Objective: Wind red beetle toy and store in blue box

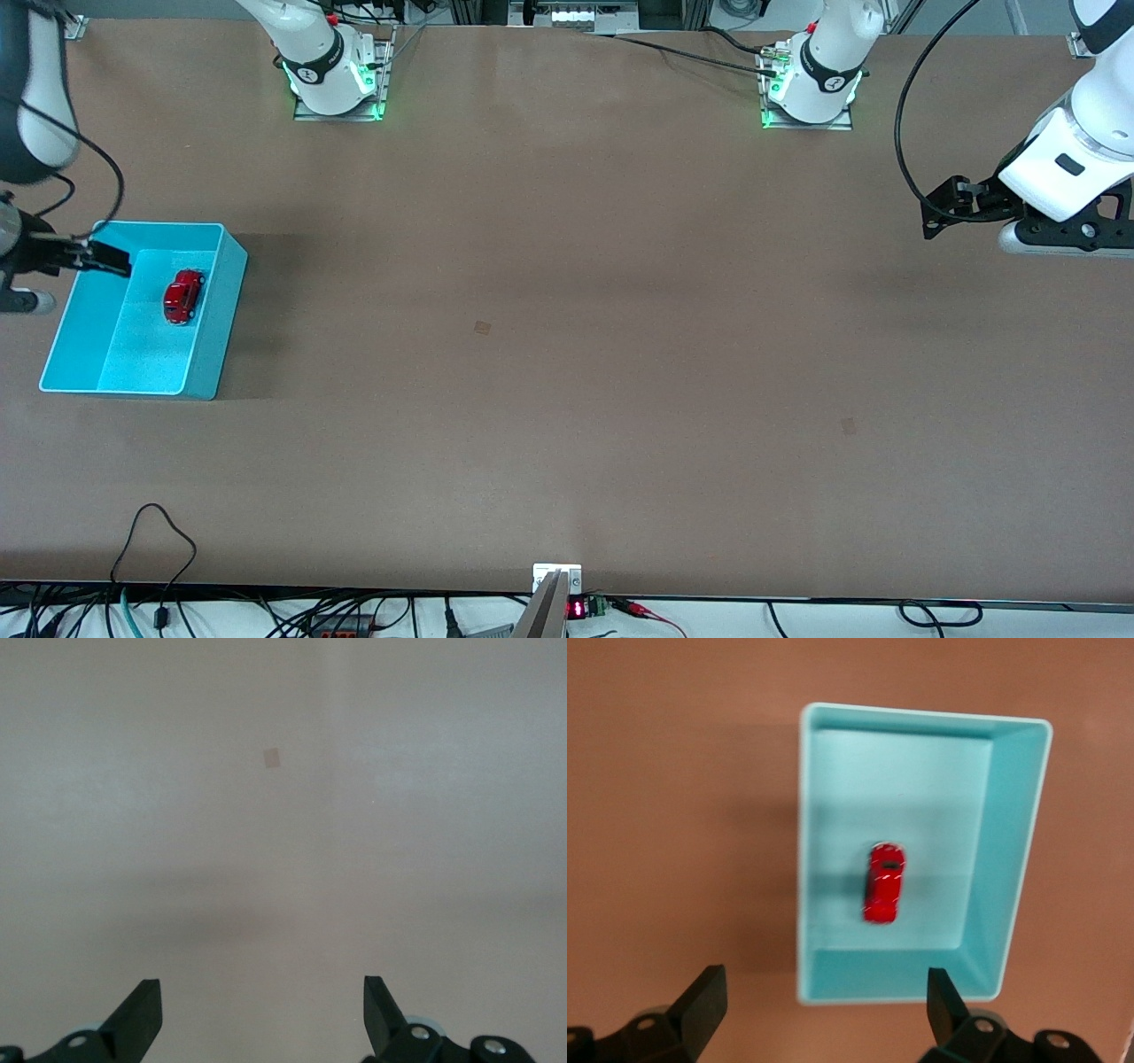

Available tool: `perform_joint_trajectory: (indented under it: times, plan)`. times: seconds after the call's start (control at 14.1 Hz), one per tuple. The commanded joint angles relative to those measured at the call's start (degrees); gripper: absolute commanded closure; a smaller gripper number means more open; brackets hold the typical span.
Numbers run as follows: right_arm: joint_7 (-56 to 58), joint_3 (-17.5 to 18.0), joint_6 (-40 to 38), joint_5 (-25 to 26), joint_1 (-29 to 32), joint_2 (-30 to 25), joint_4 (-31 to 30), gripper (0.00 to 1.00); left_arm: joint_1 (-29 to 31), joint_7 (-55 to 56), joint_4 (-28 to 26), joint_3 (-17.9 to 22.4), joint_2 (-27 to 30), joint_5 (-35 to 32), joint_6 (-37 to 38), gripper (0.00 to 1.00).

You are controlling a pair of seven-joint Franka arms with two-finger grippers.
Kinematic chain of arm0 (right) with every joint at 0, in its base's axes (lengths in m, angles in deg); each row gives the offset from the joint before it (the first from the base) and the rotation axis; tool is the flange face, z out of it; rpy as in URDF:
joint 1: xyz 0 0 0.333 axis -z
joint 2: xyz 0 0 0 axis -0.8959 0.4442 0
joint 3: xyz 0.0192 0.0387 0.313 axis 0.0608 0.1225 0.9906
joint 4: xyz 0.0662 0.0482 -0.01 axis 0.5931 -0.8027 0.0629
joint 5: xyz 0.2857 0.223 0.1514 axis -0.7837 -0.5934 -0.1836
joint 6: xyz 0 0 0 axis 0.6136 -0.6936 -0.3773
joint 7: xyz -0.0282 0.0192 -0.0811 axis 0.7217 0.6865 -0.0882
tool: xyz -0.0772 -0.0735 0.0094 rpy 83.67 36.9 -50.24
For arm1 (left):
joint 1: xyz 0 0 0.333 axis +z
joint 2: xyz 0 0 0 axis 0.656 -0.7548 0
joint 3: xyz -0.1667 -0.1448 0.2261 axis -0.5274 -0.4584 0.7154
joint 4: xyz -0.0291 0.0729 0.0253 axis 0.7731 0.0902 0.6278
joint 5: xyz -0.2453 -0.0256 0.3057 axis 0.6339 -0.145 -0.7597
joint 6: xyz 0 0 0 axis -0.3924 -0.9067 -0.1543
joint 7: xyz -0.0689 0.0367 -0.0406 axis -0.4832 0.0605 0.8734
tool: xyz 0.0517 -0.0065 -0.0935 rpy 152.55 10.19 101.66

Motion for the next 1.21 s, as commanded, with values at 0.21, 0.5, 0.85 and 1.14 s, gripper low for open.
perform_joint_trajectory:
  times: [0.21, 0.5, 0.85, 1.14]
  plan:
    - [0.1, 0.4, -11.8, -2.7, -3.2, -1.0, 11.8, 0.0, 0.3, -0.3, 1.1, -0.1, 0.1, -0.3, 1.3, 0.0]
    - [-0.1, 0.4, -14.0, -3.7, -4.2, -1.1, 11.5, 0.0, 0.3, -0.2, 1.1, -0.1, 0.2, -0.3, 1.3, 0.0]
    - [-0.2, 0.4, -13.9, -3.6, -4.2, -1.2, 11.5, 0.0, 0.3, -0.2, 1.1, -0.2, 0.2, -0.3, 1.6, 0.0]
    - [-0.1, 0.4, -14.4, -3.7, -4.2, -1.5, 11.4, 0.0, 0.3, -0.3, 1.1, 0.0, 0.2, -0.3, 1.8, 0.0]
